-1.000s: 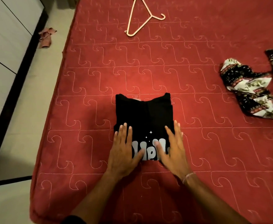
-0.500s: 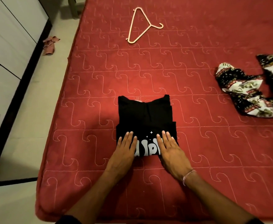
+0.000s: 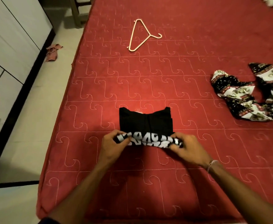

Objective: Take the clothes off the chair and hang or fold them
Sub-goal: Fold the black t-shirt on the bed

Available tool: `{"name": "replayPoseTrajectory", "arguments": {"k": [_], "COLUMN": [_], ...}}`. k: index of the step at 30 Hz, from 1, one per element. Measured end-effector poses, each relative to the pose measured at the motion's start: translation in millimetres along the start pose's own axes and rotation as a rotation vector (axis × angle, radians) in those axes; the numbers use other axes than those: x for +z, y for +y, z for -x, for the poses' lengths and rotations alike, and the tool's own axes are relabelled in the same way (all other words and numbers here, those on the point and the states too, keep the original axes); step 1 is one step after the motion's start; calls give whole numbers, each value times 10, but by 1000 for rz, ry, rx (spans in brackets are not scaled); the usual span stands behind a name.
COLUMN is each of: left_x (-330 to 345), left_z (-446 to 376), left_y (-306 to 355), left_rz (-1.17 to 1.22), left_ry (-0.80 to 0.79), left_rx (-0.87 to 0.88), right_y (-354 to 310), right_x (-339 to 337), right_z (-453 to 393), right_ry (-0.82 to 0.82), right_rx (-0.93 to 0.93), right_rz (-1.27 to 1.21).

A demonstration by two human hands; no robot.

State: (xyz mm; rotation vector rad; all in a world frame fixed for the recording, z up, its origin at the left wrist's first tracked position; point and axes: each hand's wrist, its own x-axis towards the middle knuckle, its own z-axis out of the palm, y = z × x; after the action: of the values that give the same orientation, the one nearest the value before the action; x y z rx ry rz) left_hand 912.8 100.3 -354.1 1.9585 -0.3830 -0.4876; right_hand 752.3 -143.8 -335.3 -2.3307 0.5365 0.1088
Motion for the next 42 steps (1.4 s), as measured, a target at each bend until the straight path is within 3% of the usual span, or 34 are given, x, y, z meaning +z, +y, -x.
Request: {"name": "replayPoseTrajectory", "arguments": {"k": [4, 9, 12, 20, 24, 26, 28, 31, 33, 35, 39, 42], "left_x": [66, 240, 375, 603, 686, 708, 760, 875, 850, 778, 748, 768], "left_z": [-238, -669, -931, -1240, -1283, -1310, -1308, -1242, -1224, -1247, -1233, -1266], "left_y": [93, 55, 26, -281, -293, -277, -235, -250, -328, -412, -454, -481], "left_rz": [177, 132, 70, -573, -662, -777, -864, -857, -899, -918, -911, -896], "left_ry": [94, 199, 269, 383, 460, 526, 437, 66, -89, -126, -98, -31], "left_rx": [-71, -97, -145, -238, -202, -33, 273, 547, 505, 418, 292, 171], "right_y": [30, -24, -31, 183, 181, 138, 43, -41, 27, 110, 172, 220], "right_x": [-56, 152, 275, 441, 543, 563, 586, 728, 791, 812, 804, 838], "right_z": [-223, -652, -930, -1405, -1453, -1463, -1479, -1450, -1418, -1426, -1415, -1428], "right_ry": [203, 411, 499, 489, 552, 598, 553, 300, 139, 115, 173, 164], "right_rx": [86, 128, 224, 516, 458, 348, 132, -128, -112, -44, 175, 231], "right_rz": [-339, -438, -343, 40, 183, 357, 454, 410, 421, 469, 497, 478]}}
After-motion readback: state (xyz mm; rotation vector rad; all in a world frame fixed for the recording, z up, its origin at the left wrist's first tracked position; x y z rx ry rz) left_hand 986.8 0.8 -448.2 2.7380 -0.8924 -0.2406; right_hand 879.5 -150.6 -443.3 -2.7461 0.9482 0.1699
